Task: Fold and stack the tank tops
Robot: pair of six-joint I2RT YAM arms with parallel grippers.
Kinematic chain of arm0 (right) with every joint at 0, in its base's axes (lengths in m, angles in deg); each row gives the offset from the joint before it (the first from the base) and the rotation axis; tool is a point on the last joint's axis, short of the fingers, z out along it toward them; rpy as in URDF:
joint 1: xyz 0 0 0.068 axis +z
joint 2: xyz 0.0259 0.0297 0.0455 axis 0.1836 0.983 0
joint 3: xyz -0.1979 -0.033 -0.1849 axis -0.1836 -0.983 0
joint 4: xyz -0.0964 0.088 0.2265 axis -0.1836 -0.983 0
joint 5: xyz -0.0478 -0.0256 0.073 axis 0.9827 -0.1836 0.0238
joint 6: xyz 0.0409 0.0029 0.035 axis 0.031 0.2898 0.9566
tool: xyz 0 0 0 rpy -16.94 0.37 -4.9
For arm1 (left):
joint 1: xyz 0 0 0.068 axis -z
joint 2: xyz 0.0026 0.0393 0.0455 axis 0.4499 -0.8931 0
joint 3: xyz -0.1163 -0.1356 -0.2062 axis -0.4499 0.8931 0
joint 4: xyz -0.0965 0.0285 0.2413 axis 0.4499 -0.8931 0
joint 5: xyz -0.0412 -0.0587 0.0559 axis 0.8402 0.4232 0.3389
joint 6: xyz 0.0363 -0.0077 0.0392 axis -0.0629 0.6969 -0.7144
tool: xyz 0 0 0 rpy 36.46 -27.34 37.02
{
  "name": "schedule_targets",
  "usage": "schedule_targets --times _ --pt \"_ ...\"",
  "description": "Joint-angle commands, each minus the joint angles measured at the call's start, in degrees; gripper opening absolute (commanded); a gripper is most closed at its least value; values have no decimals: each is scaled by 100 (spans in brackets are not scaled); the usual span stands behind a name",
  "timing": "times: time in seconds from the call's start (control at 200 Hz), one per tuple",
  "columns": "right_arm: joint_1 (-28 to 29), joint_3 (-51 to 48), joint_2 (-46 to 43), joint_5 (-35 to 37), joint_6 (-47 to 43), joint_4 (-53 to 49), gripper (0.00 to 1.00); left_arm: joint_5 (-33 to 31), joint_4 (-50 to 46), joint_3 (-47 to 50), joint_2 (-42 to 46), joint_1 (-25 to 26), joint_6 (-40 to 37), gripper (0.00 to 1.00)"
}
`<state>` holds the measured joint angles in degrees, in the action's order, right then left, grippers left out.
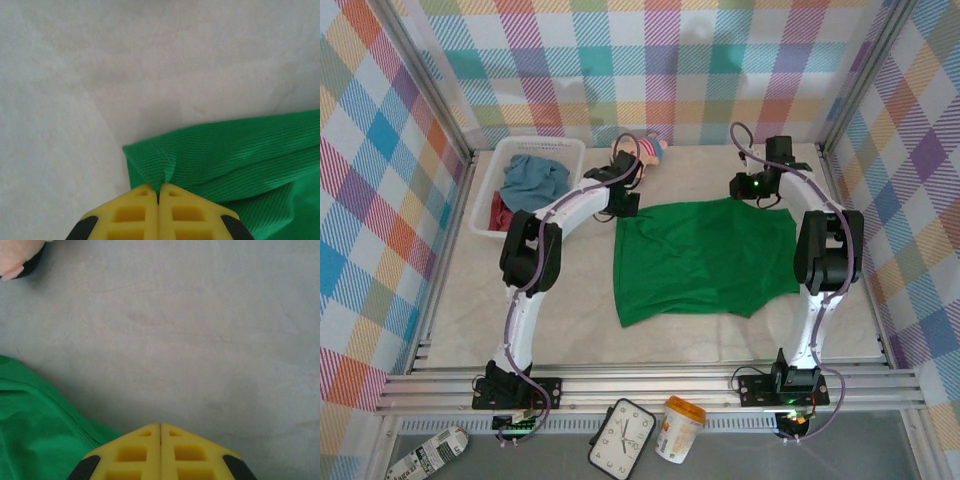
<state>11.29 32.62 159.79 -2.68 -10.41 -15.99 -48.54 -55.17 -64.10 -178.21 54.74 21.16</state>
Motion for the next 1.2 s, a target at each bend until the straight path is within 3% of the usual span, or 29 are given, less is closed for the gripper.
schedule_targets --times 0.0,0.47,0.695,1.065,1.195 --pt "-37 -467 -324 -16 121 265 3 250 284 460 777 57 10 1" --pt "-102 -2201 -1200 189 414 797 5 727 579 2010 1601 451 232 2" --pt "-118 -2783 -1311 191 749 815 15 628 802 2645 1672 529 441 4" --pt "-659 -3215 -2040 384 995 -46 19 663 836 3093 1654 572 419 8" --pt "-918 -3041 -2127 688 1176 81 31 580 749 3083 1671 580 341 12"
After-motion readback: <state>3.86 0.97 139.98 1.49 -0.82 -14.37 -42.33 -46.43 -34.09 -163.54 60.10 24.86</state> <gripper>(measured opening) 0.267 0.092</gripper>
